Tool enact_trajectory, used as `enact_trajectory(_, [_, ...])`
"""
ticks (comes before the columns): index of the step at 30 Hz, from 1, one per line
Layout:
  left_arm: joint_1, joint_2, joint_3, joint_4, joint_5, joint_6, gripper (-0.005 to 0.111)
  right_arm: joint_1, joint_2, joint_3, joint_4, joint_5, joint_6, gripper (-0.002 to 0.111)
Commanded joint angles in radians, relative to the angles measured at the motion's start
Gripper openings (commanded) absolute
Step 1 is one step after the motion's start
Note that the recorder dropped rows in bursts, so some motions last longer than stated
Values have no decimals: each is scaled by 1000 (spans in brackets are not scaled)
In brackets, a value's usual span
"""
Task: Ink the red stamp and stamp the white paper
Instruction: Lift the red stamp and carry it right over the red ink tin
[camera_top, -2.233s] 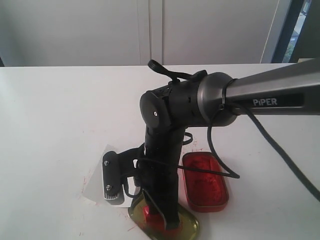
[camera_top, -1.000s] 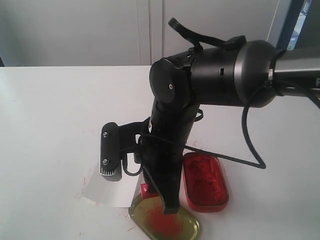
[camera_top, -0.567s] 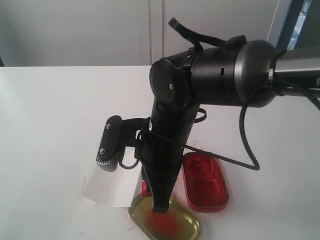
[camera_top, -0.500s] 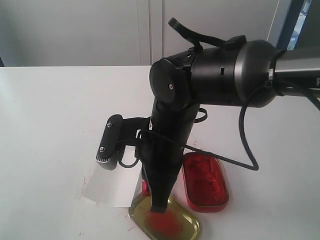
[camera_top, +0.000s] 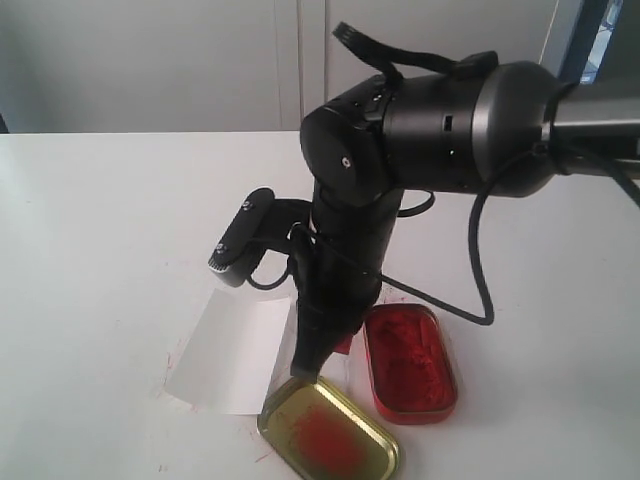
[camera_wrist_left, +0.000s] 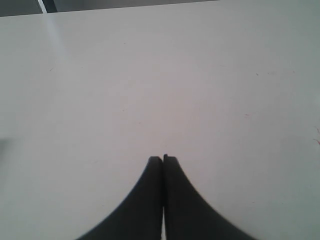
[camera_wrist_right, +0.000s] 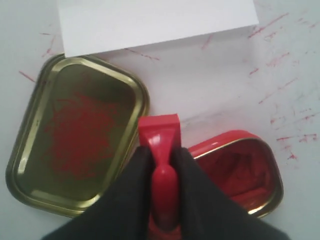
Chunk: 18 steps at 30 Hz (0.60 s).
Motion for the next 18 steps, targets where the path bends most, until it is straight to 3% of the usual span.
enact_trajectory(1, [1, -3, 5, -1, 2, 0, 0, -51, -11, -7, -3, 16, 25, 0])
enact_trajectory(18, [1, -3, 5, -1, 2, 0, 0, -191, -11, -7, 39, 33, 131, 0])
